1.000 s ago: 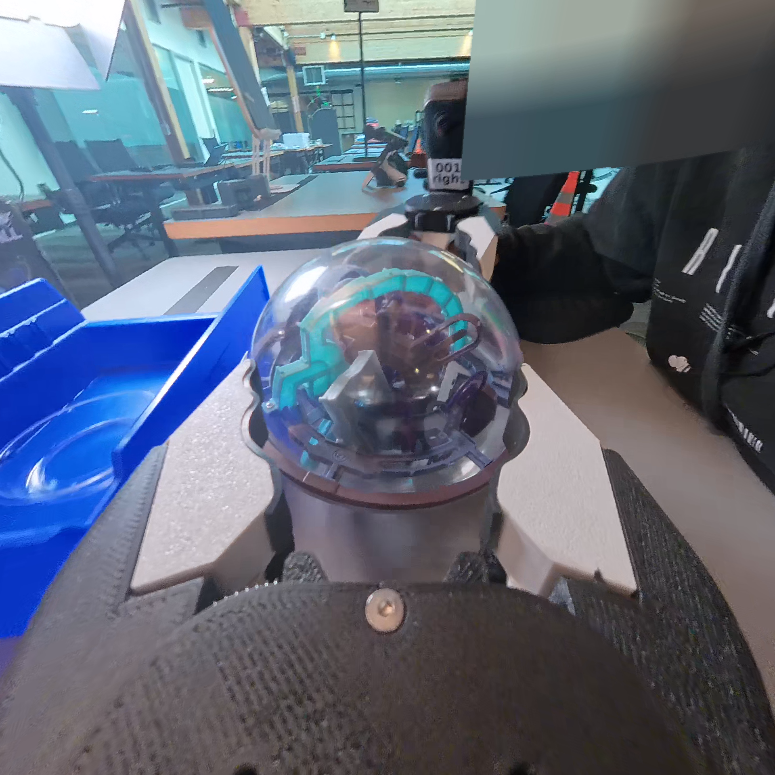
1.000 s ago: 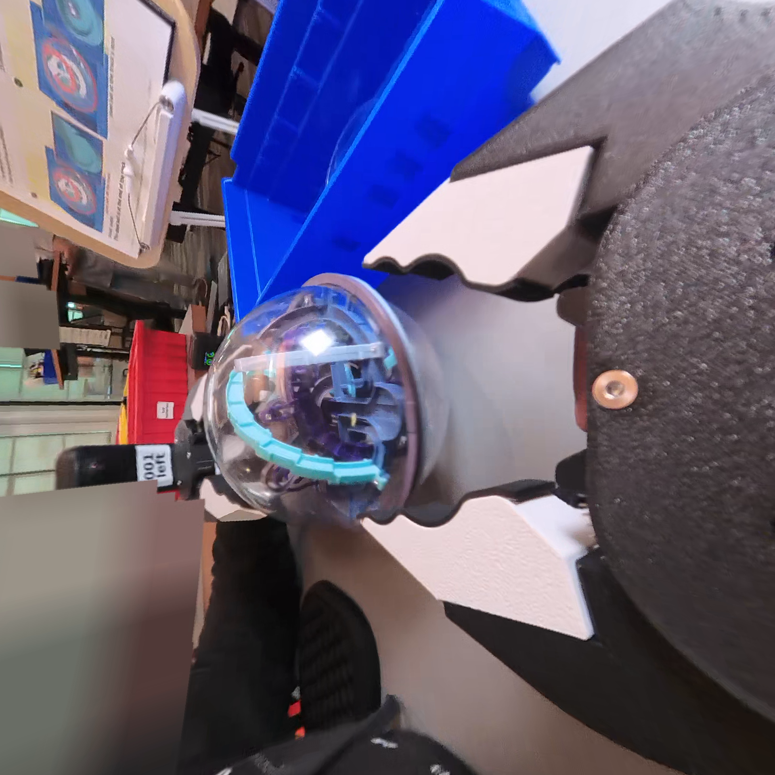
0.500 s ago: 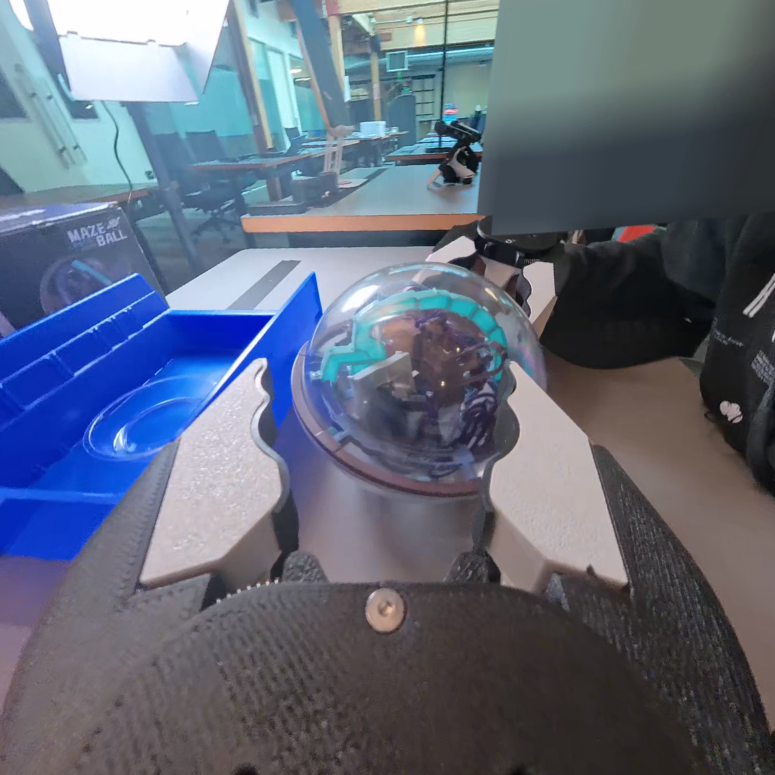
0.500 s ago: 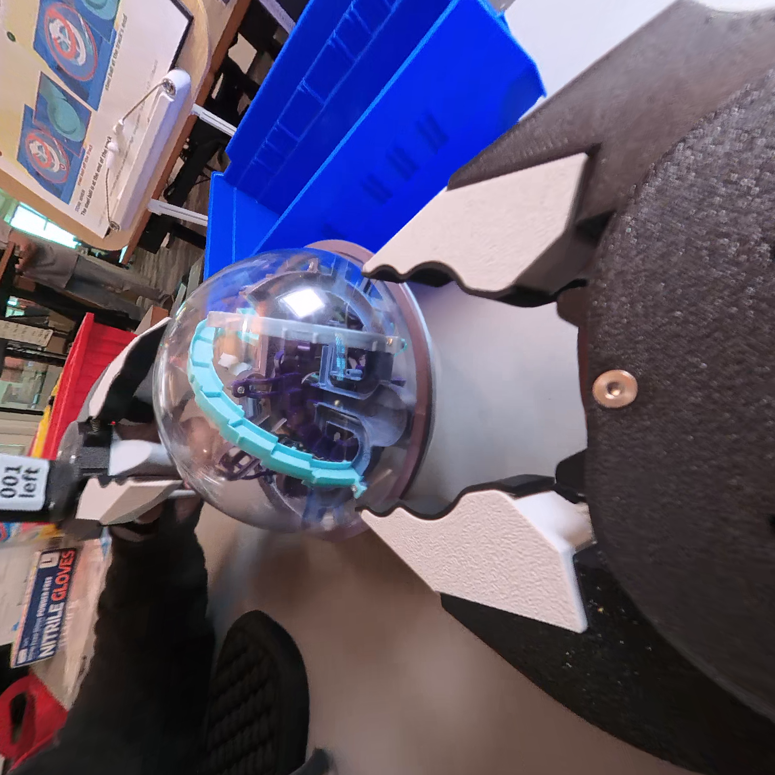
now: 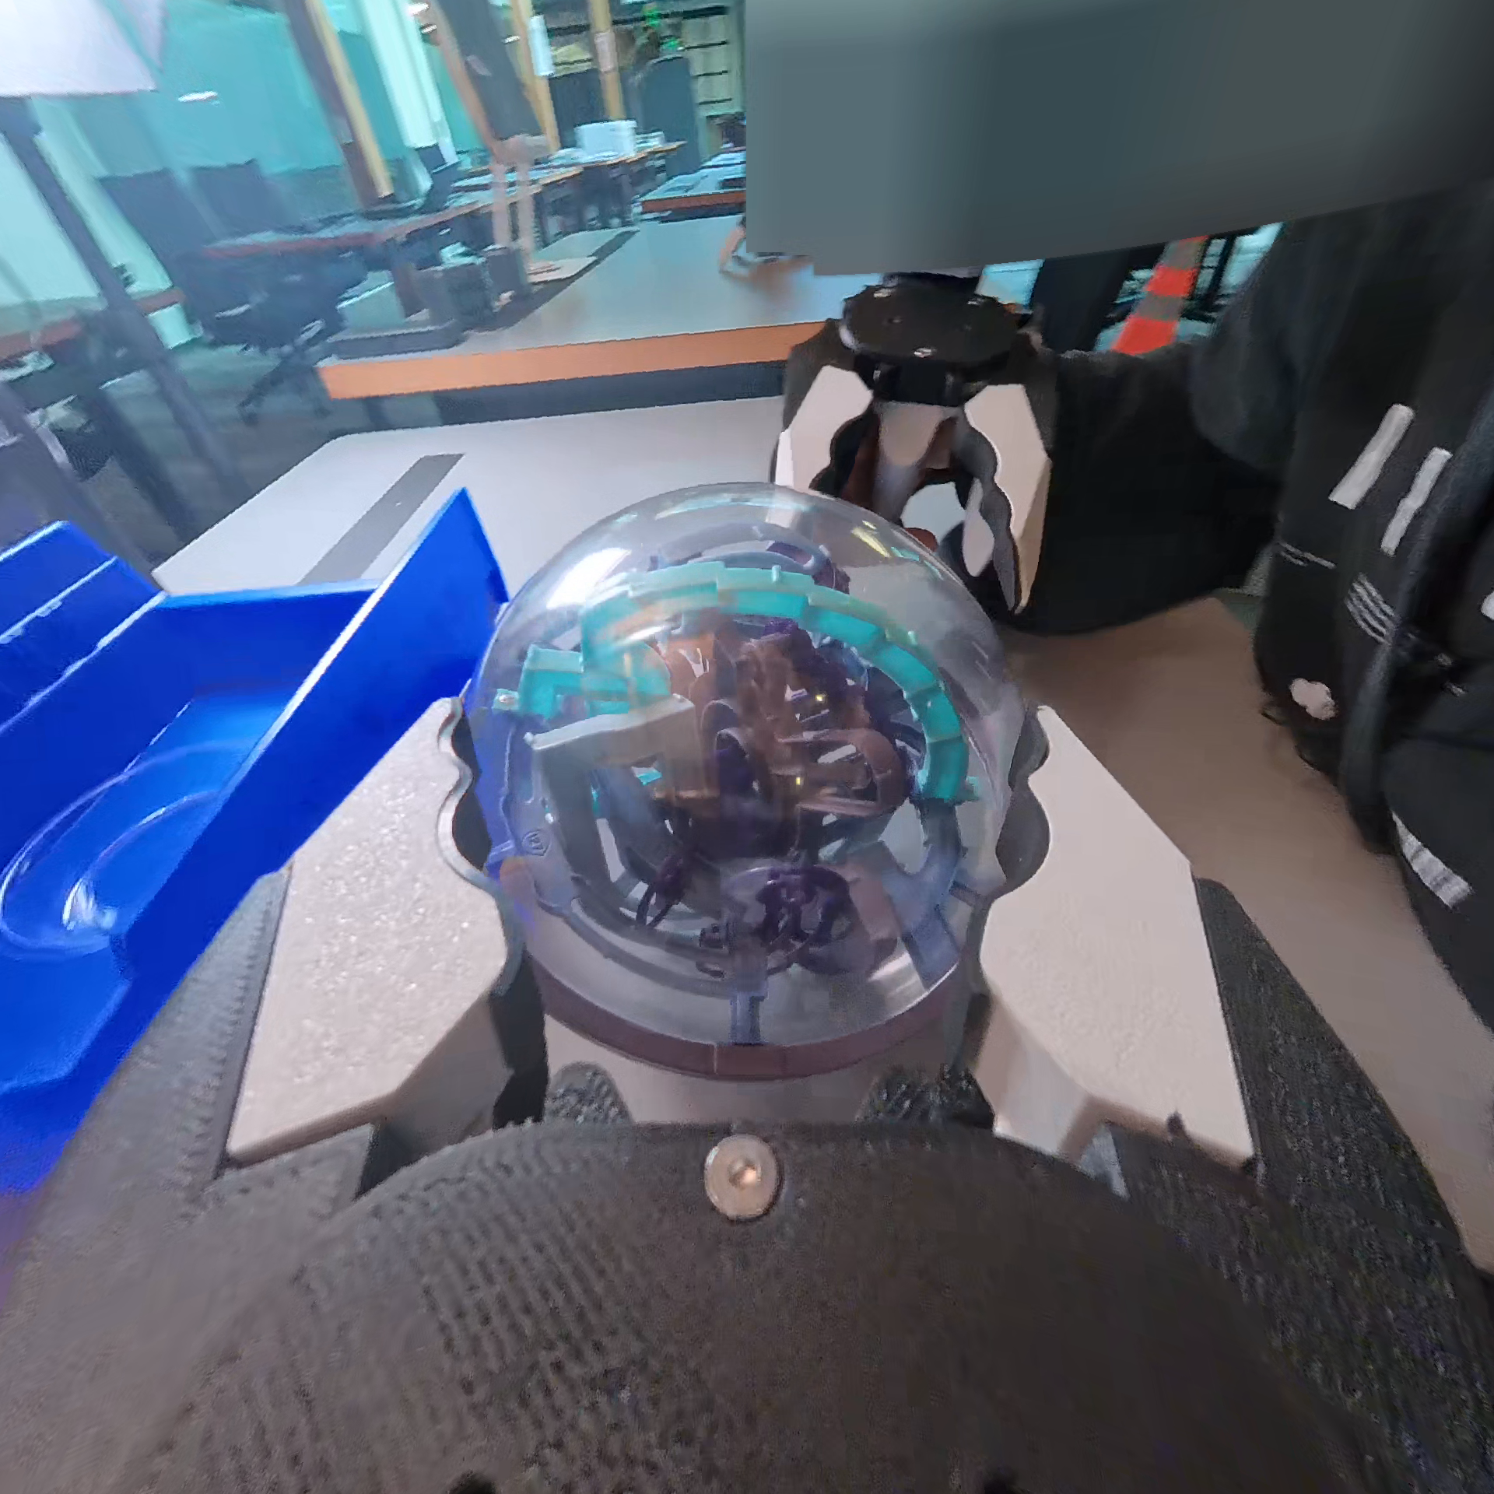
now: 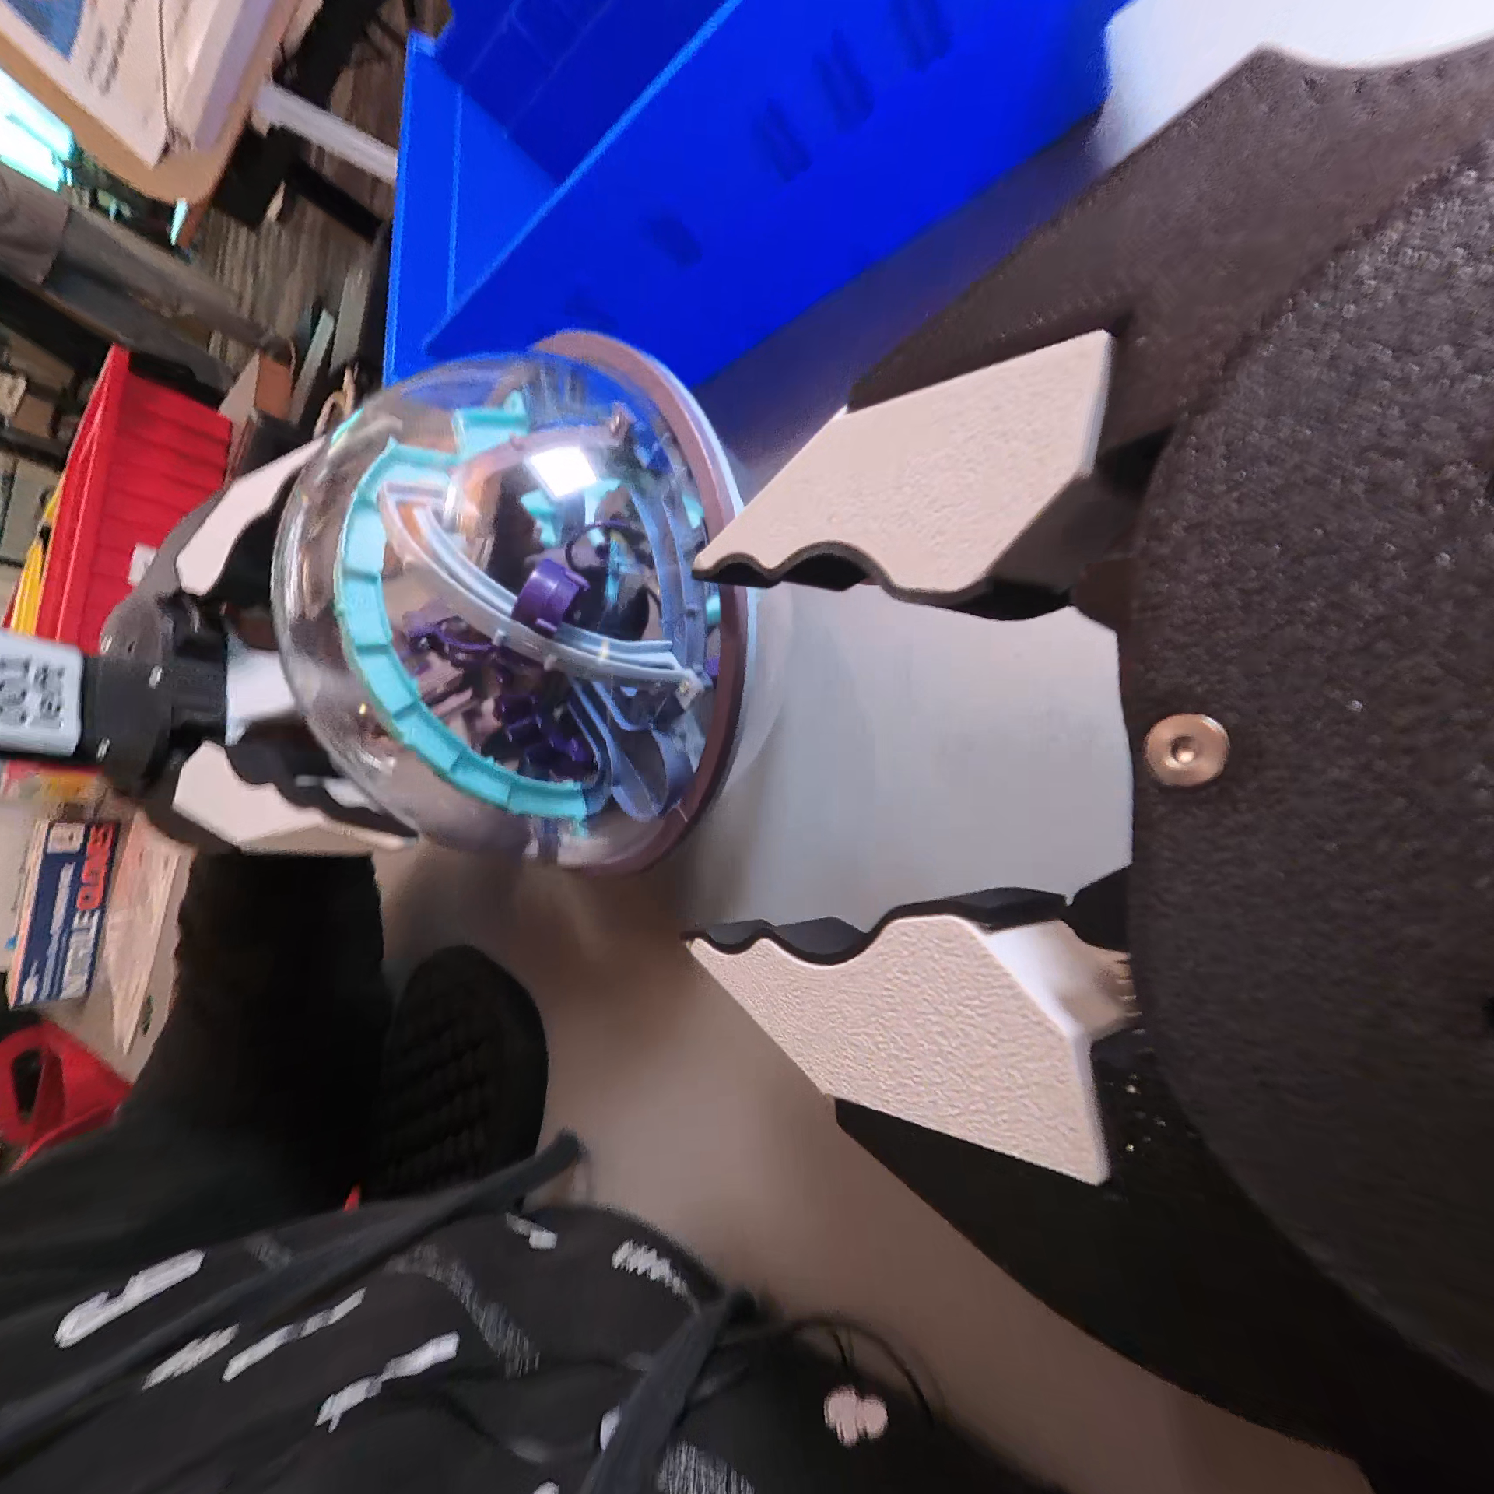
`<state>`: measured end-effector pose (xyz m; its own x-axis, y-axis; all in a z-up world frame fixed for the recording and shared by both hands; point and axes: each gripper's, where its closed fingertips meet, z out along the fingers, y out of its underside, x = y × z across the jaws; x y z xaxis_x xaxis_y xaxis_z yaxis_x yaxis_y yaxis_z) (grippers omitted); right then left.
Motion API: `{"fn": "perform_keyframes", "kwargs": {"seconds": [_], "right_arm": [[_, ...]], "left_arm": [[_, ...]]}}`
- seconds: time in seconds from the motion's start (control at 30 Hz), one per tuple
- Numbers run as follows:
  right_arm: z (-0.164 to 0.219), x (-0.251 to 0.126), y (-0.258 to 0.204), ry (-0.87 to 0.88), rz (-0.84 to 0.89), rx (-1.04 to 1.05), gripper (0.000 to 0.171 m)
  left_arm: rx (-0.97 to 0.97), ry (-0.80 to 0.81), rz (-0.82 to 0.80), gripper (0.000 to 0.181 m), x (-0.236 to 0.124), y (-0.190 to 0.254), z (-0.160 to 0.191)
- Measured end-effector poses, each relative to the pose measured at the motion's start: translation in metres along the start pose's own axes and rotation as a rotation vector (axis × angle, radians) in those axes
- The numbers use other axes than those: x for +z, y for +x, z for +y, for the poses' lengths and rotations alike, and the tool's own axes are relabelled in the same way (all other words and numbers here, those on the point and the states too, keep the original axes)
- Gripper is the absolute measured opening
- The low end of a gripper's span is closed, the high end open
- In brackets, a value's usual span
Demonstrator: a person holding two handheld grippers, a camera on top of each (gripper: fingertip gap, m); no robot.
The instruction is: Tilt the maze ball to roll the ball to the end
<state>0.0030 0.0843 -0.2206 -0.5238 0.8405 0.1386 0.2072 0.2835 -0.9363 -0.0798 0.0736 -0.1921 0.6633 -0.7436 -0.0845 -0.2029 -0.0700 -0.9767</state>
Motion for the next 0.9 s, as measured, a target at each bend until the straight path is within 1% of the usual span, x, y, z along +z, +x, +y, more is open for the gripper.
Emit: {"fn": "perform_keyframes", "kwargs": {"seconds": [0.1, 0.17, 0.23, 0.37, 0.47, 0.53, 0.6, 0.63, 0.73, 0.83, 0.9], "right_arm": [[-0.008, -0.002, -0.021, 0.037, -0.134, 0.053, 0.079], [-0.016, -0.006, -0.023, 0.088, -0.164, 0.083, 0.078], [-0.021, -0.011, -0.010, 0.135, -0.126, 0.110, 0.079], [-0.015, -0.013, 0.030, 0.147, 0.047, 0.116, 0.103], [-0.011, -0.003, 0.040, 0.144, 0.075, 0.107, 0.112], [-0.009, 0.005, 0.042, 0.130, 0.080, 0.093, 0.114], [-0.005, 0.012, 0.042, 0.104, 0.086, 0.078, 0.114], [-0.002, 0.014, 0.042, 0.093, 0.095, 0.073, 0.116], [0.001, 0.015, 0.042, 0.077, 0.114, 0.067, 0.112], [0.003, 0.014, 0.039, 0.063, 0.118, 0.066, 0.111], [0.004, 0.013, 0.036, 0.051, 0.115, 0.062, 0.109]], "left_arm": [[-0.009, 0.050, 0.119, 0.121, -0.010, 0.004, -0.005], [-0.022, 0.070, 0.172, 0.116, -0.013, 0.003, -0.007], [-0.041, 0.078, 0.205, 0.114, -0.014, -0.001, -0.007], [-0.050, 0.095, 0.271, 0.111, -0.009, -0.005, -0.011], [-0.049, 0.104, 0.316, 0.106, -0.003, -0.008, -0.015], [-0.046, 0.106, 0.328, 0.103, 0.000, -0.012, -0.017], [-0.048, 0.108, 0.292, 0.103, 0.001, -0.021, -0.019], [-0.052, 0.114, 0.254, 0.104, 0.000, -0.027, -0.020], [-0.108, 0.144, 0.106, 0.108, -0.011, -0.044, -0.027], [-0.158, 0.093, -0.017, 0.114, -0.015, -0.043, -0.024], [-0.194, 0.062, -0.043, 0.122, -0.014, -0.028, -0.021]]}}
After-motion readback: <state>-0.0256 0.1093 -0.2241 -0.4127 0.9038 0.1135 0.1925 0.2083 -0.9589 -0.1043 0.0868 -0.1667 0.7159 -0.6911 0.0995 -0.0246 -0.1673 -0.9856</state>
